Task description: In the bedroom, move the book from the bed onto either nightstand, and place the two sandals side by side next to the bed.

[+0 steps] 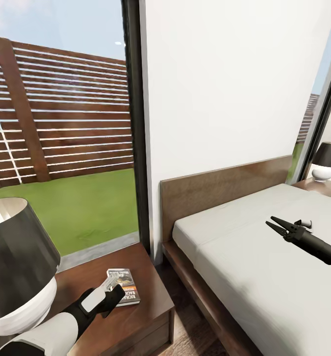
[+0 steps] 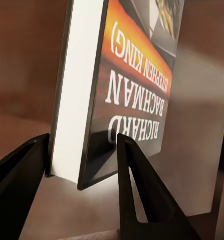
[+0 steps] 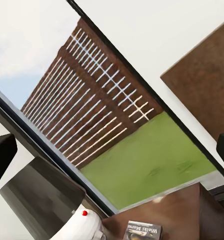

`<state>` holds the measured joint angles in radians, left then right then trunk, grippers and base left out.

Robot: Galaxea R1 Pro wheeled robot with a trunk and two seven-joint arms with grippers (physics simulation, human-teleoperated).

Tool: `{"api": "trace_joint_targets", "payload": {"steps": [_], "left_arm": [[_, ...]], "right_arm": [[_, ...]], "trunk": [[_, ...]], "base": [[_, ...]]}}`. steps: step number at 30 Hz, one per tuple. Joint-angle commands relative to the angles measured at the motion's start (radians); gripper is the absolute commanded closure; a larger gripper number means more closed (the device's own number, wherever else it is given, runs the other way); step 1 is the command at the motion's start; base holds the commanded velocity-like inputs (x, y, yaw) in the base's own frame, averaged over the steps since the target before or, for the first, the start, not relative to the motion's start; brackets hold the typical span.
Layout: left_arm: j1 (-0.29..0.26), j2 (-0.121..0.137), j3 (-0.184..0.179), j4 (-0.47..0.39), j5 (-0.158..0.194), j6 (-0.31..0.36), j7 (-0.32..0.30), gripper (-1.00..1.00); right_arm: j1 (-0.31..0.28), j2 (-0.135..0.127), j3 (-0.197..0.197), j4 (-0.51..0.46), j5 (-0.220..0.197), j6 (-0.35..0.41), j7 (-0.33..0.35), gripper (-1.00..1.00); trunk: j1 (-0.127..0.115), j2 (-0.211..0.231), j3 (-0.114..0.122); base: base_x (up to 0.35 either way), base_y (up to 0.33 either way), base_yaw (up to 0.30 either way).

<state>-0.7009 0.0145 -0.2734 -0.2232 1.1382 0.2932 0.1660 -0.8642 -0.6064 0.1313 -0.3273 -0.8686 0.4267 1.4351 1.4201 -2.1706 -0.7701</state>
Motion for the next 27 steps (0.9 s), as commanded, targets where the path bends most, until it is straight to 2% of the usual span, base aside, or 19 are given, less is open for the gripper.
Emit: {"api": "trace_joint_targets", "payload": {"steps": [1,27], "left_arm": [[0.0,0.001,-0.007,-0.003,0.009,0.003,0.008,1.0],[0.0,0.001,-0.008,-0.002,0.008,0.0,0.011,1.0]], "right_arm": [[-0.001,-0.001,0.008,0.001,-0.01,0.01,0.002,-1.0],[-0.001,-0.001,0.008,0.001,-0.01,0.01,0.002,-1.0]], "trunk": [[0.0,-0.001,-0.001],[0.0,-0.001,-0.001]], "base": [[0.0,0.0,0.0],[0.0,0.0,0.0]]}}
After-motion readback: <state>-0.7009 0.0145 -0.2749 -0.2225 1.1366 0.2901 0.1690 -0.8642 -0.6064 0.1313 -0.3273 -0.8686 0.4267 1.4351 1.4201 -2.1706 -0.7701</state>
